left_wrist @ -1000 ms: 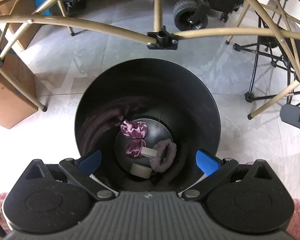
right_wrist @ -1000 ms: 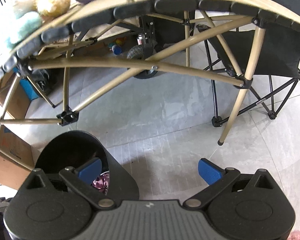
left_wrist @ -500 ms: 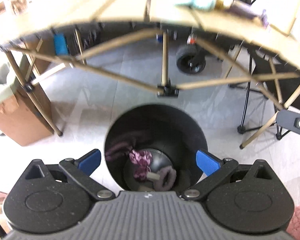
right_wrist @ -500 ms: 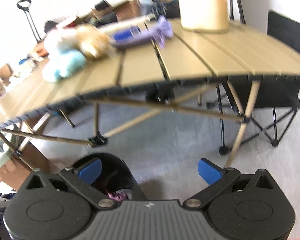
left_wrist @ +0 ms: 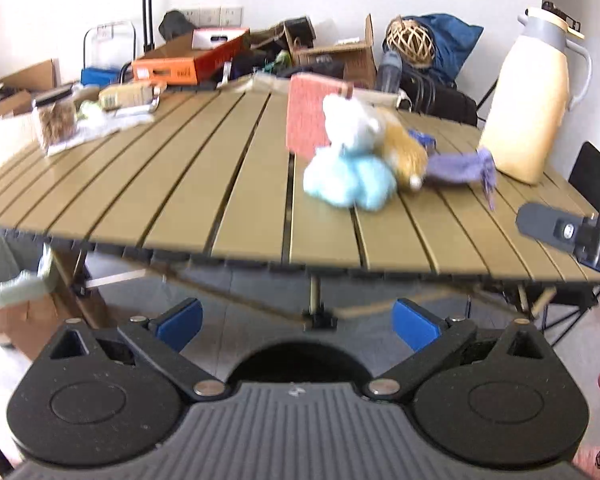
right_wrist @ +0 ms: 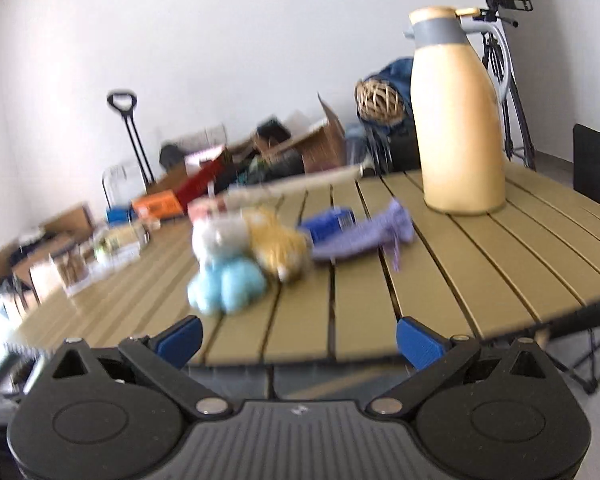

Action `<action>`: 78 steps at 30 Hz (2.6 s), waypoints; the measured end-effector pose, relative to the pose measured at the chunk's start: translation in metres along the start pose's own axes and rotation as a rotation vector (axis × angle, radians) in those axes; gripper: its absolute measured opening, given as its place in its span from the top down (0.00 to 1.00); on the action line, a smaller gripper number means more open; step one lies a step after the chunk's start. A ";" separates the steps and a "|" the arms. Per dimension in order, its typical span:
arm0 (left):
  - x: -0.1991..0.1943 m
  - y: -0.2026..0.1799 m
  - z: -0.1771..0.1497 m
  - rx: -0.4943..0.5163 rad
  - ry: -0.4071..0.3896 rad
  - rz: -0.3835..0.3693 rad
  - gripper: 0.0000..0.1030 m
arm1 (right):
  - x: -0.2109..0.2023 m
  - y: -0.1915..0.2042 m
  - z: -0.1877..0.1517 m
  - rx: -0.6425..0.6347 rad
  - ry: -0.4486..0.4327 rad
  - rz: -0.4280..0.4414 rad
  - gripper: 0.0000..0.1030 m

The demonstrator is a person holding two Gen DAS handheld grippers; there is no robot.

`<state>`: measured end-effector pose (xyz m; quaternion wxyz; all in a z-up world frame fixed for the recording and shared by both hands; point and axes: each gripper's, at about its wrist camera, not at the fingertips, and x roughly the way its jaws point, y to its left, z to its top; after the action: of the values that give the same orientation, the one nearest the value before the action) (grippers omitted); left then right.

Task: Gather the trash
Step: 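Raise both open tools from the bin back toward the table, then reach the left tool to the light blue plush toy and grasp it, then move the open right tool toward the yellow-white plush dog while the left tool holds the blue plush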

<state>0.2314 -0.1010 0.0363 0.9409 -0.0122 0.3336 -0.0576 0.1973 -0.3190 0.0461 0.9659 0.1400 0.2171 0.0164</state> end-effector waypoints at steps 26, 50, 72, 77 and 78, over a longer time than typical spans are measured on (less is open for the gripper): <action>0.101 -0.050 0.085 0.155 -0.073 -0.035 0.00 | 0.093 -0.016 0.070 0.003 -0.032 -0.096 0.00; 0.134 -0.057 0.070 0.141 -0.093 0.026 0.19 | 0.117 -0.050 0.046 0.095 -0.026 -0.052 0.00; 0.077 0.030 0.053 -0.039 -0.212 0.047 0.19 | 0.140 0.012 0.038 -0.101 0.002 -0.064 0.00; 0.077 0.044 0.055 -0.057 -0.209 0.038 0.19 | 0.148 0.043 0.032 -0.275 0.009 -0.100 0.00; 0.076 0.047 0.055 -0.059 -0.211 0.039 0.19 | 0.150 0.047 0.032 -0.300 0.009 -0.112 0.00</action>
<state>0.3294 -0.0643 0.0287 0.9709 -0.0394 0.2346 -0.0279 0.3480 -0.2681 0.0244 0.9744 -0.0181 0.2242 -0.0047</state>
